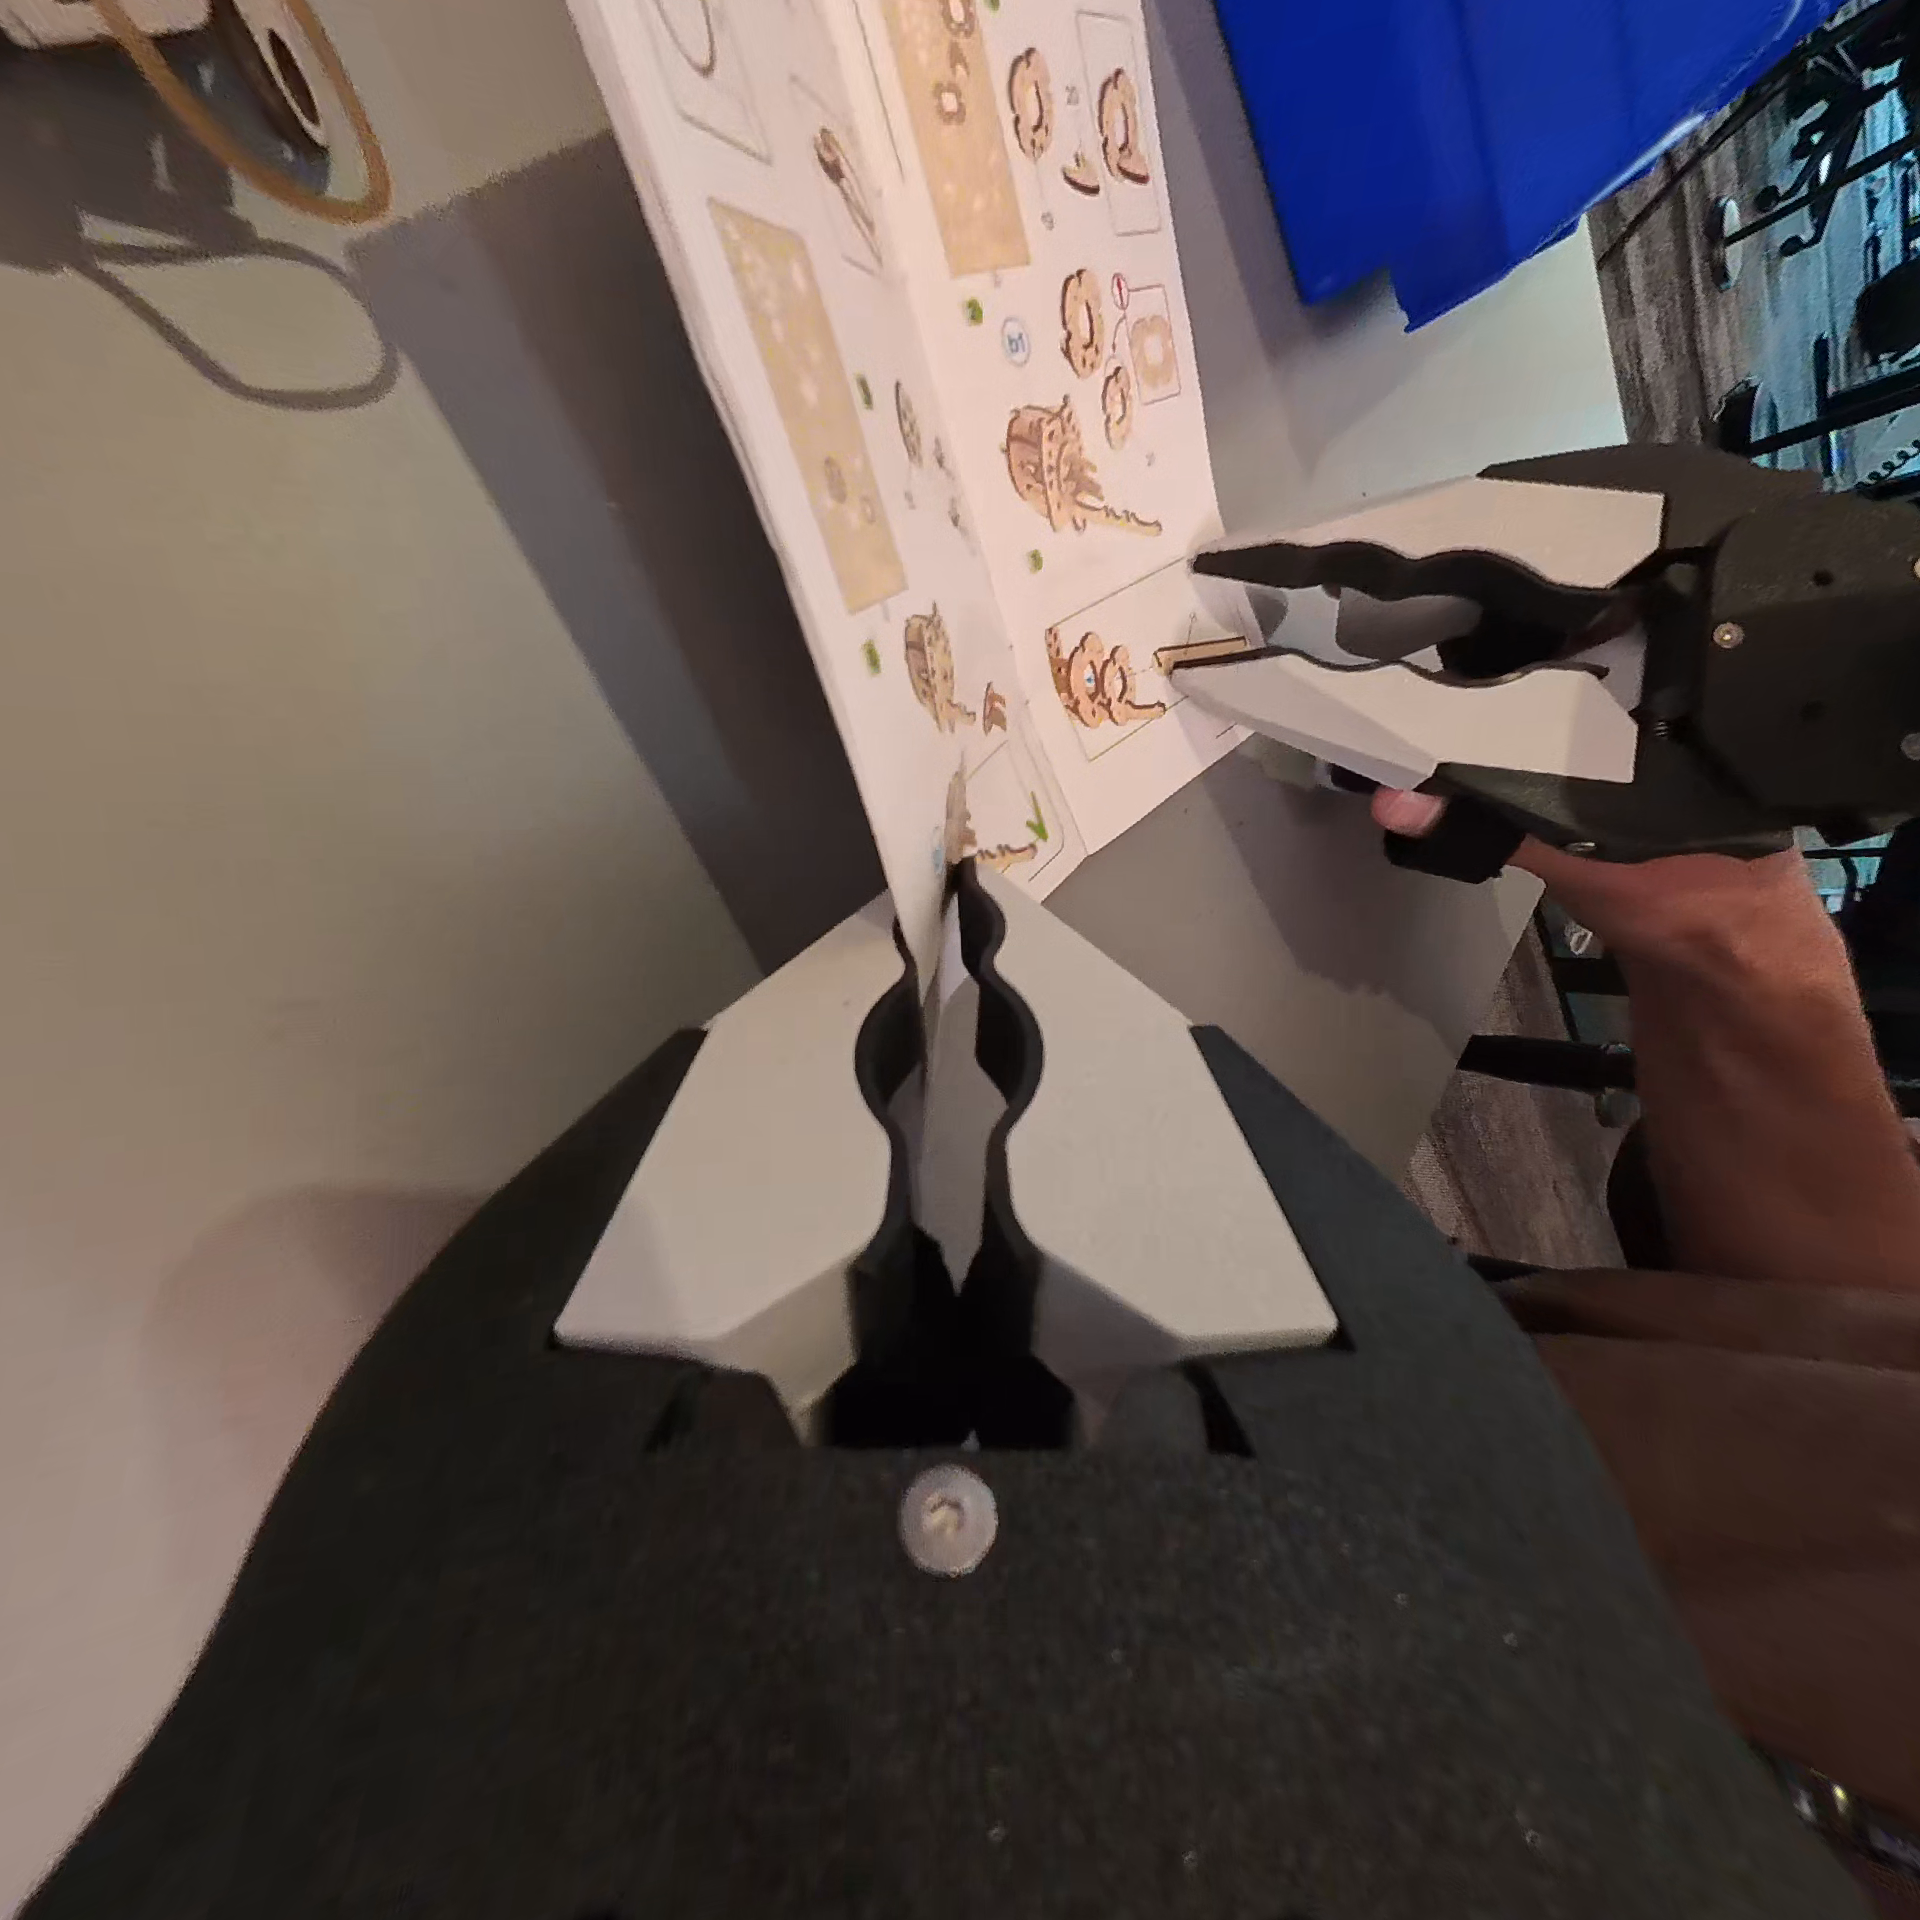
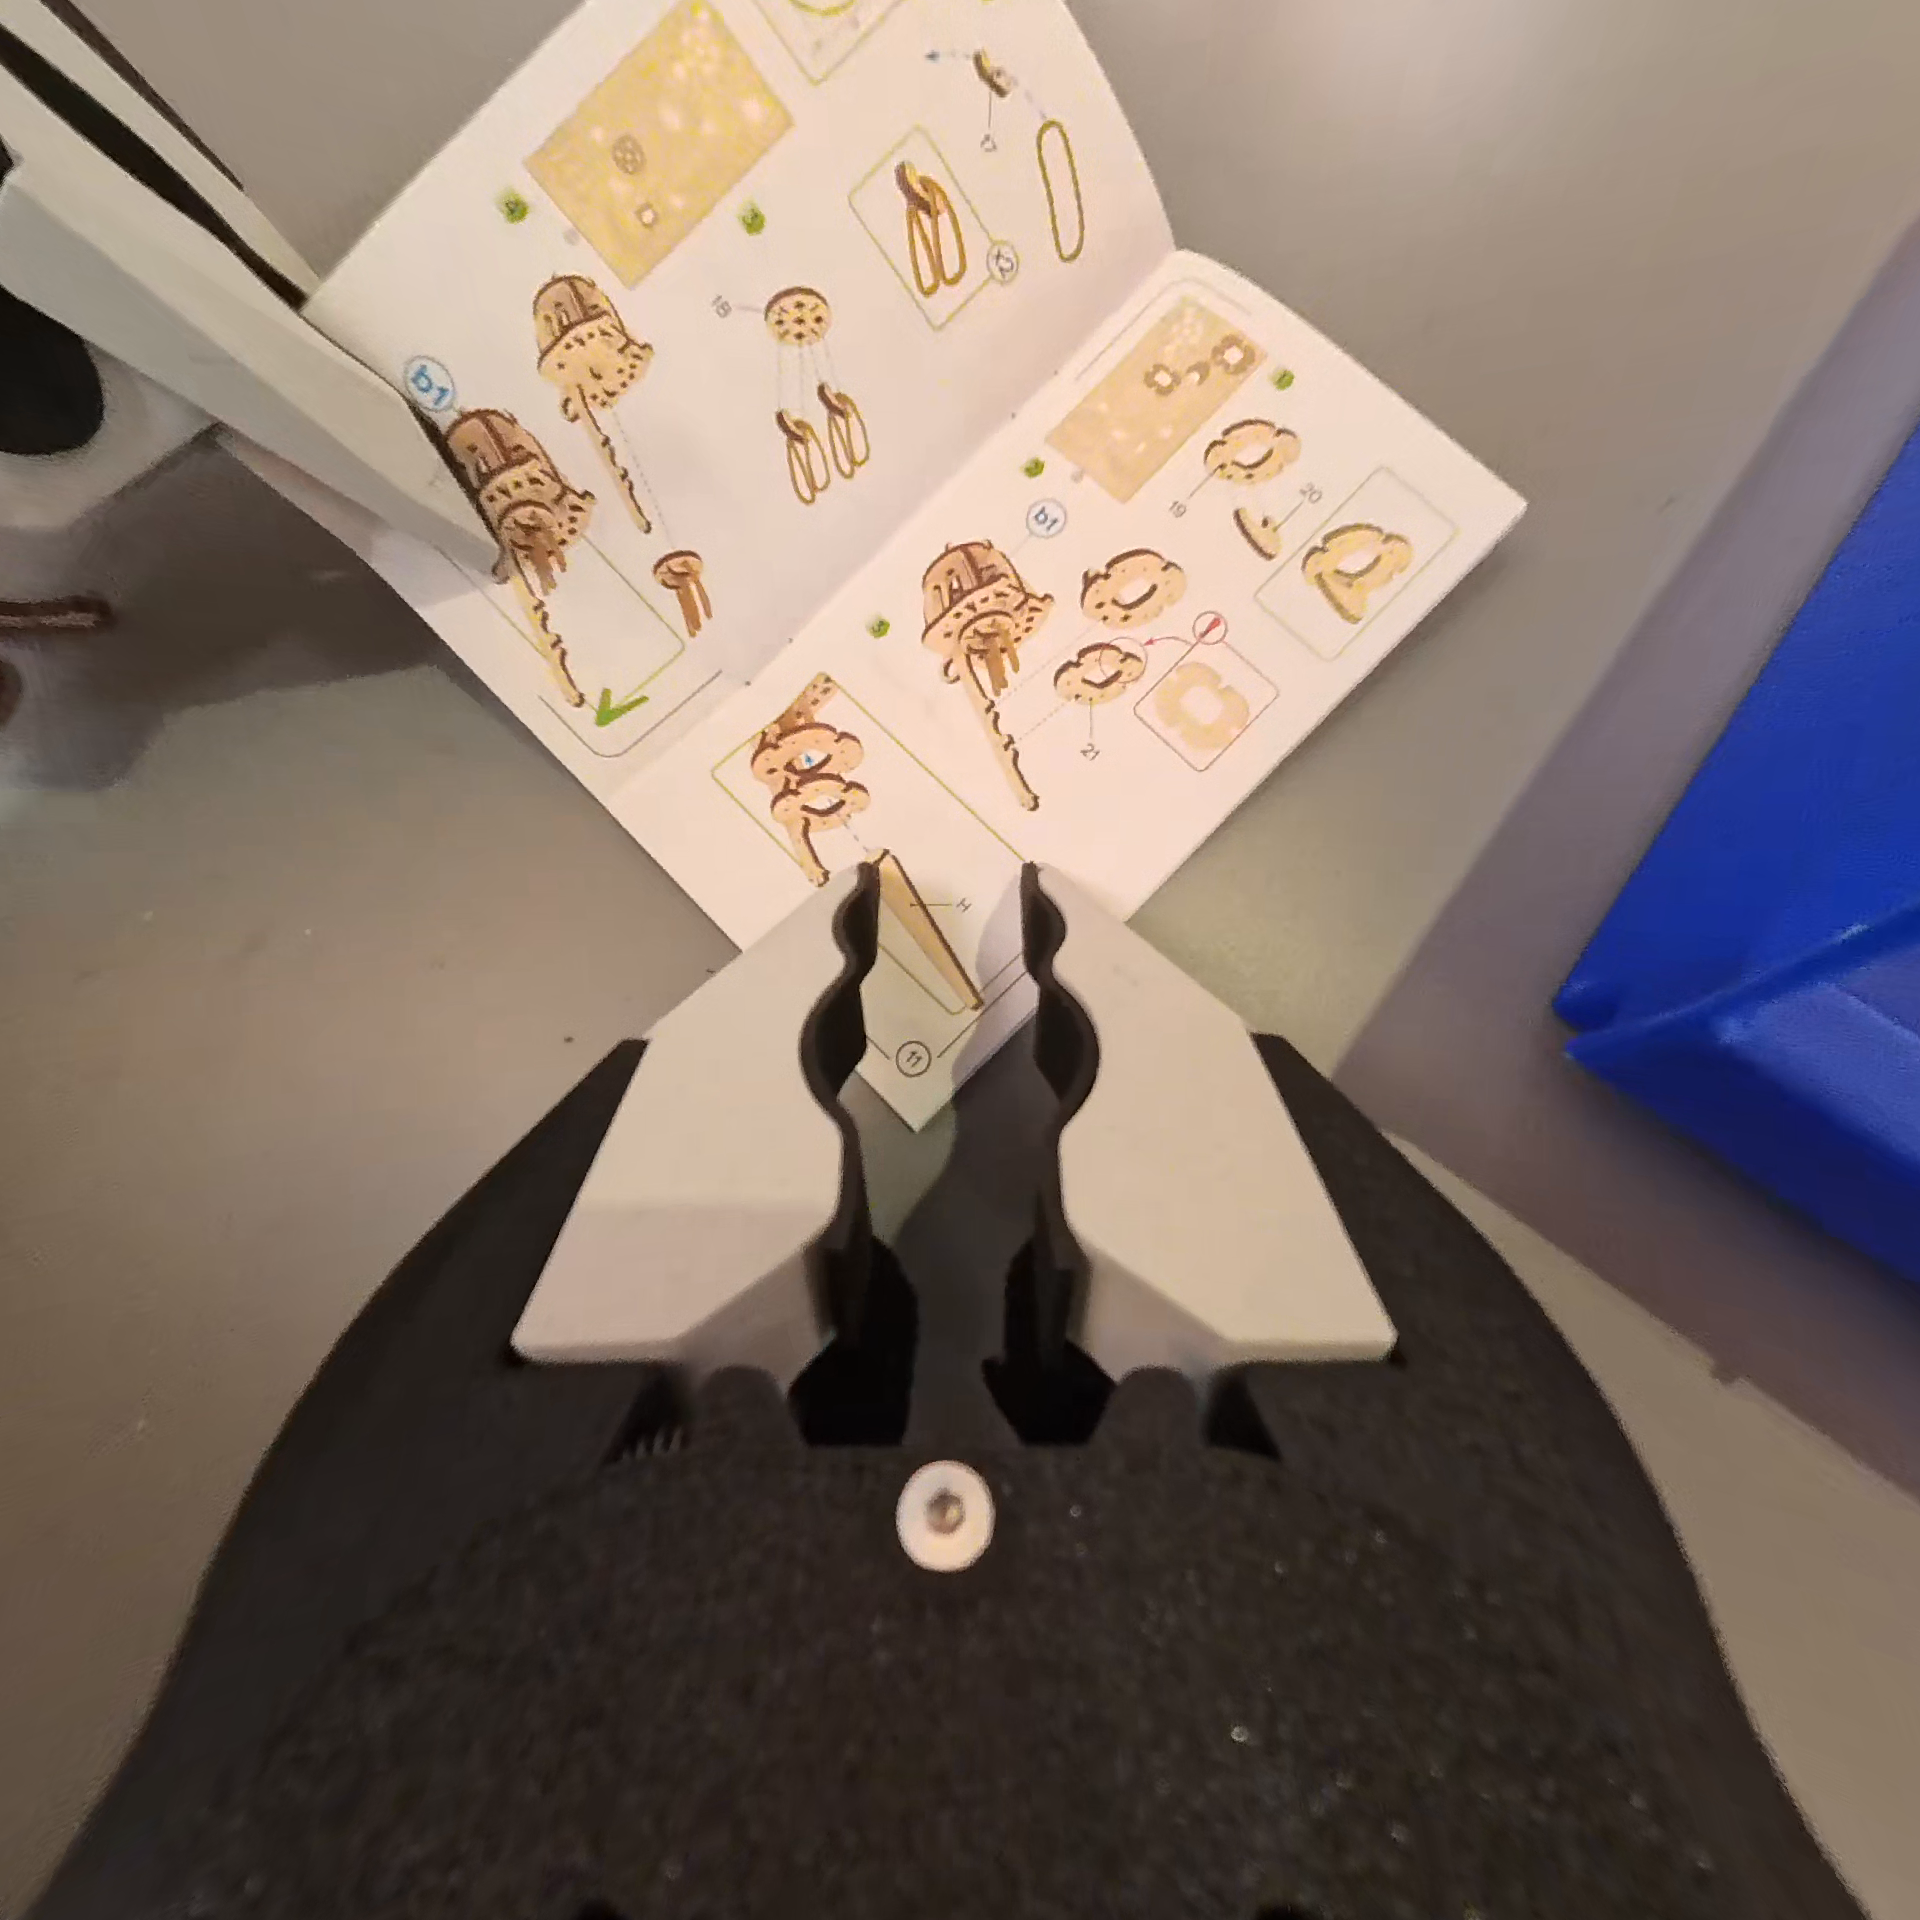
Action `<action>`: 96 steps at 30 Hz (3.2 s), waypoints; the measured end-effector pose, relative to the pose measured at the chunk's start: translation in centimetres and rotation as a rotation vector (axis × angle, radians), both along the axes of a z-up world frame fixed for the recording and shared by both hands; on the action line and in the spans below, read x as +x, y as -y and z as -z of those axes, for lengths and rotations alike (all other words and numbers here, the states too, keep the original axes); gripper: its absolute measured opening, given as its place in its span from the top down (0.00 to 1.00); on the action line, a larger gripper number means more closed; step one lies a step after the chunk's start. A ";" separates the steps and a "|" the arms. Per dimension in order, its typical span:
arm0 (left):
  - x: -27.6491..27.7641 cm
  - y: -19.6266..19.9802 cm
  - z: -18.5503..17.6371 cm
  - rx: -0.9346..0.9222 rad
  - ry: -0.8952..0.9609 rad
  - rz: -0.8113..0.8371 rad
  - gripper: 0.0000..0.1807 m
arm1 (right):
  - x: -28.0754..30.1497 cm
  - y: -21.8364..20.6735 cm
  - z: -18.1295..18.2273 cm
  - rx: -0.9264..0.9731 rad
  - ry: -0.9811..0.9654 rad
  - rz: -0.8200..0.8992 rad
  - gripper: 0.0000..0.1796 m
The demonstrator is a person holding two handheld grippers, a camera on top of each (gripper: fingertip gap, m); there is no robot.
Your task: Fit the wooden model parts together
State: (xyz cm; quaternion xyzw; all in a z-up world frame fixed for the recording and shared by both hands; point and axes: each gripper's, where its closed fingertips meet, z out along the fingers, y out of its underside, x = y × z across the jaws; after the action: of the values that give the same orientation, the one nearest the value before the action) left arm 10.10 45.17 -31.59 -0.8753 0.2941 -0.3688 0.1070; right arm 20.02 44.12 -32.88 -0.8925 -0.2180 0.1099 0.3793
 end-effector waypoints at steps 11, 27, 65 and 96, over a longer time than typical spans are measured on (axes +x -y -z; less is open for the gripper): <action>-0.1 -0.8 -0.7 0.039 -0.028 0.029 1.00 | 0.0 -0.1 0.0 0.001 -0.001 0.009 0.85; -2.6 -4.4 -6.6 0.417 0.076 -0.032 0.81 | 2.6 0.0 -1.3 0.022 0.020 0.171 0.73; -8.1 1.1 -2.5 0.496 -0.062 0.035 0.86 | 0.3 1.2 -5.5 0.092 -0.149 0.080 0.79; -0.4 -1.2 -5.4 0.401 0.123 0.063 0.80 | -2.1 1.6 -4.7 0.047 -0.205 0.011 0.79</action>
State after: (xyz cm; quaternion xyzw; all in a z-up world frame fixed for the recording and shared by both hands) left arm 9.73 46.40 -26.20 -0.8026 0.3819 -0.3589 0.2851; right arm 17.91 42.51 -28.22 -0.8686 -0.1755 0.1934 0.4210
